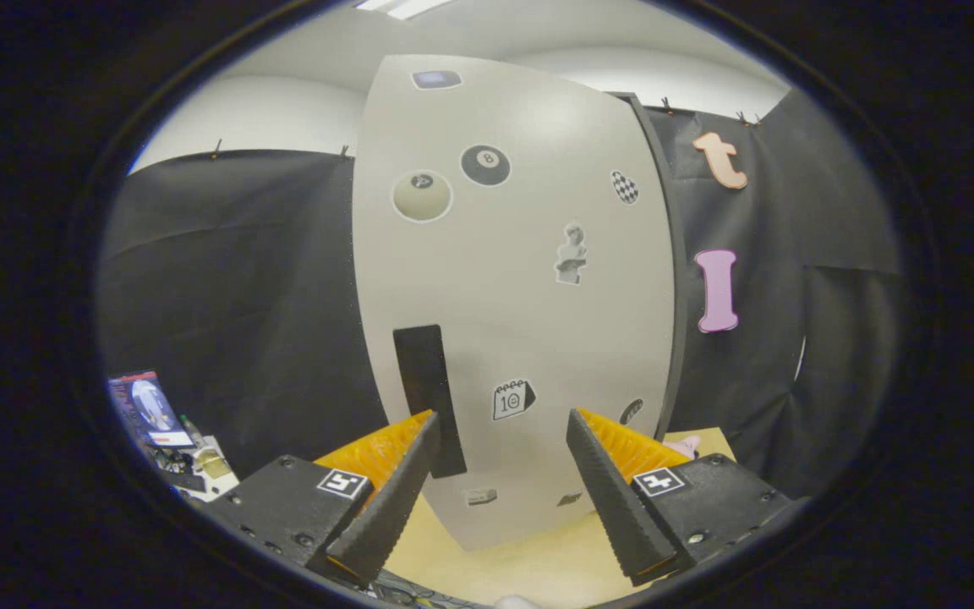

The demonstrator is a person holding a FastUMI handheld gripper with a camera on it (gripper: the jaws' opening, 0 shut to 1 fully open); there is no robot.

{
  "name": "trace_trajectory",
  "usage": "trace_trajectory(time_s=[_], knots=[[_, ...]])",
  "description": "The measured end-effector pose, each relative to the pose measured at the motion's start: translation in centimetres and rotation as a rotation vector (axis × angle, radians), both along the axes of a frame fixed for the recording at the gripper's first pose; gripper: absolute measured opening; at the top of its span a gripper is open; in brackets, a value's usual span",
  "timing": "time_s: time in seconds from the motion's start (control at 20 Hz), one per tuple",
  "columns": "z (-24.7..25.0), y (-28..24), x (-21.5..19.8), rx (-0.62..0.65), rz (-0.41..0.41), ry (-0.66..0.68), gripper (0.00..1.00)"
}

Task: Open the shoe cabinet door, grab the shoes and put them into the shoe cabinet, then close the shoe cabinet door.

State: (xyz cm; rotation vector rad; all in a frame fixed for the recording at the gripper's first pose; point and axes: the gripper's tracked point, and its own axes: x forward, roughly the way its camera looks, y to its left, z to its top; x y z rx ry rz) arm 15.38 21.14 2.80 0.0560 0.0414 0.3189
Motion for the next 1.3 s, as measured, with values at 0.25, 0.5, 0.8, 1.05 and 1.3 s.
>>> trace_trajectory(time_s=[0.25,0.5,0.8,1.05,1.3], knots=[[0.2,1.4,-0.7,-0.008,-0.018,-0.003,0.99],[0.7,-1.2,-1.6,0.007,-0.107,0.002,0.99],[1.1,-4.5,-3.8,0.017,-0.193,0.001,0.99],[1.9,-6.3,-5.8,-0.010,-0.240,-0.029,0.99],[2.5,-6.9,-7.1,-0.004,-0.241,-0.040,0.99]])
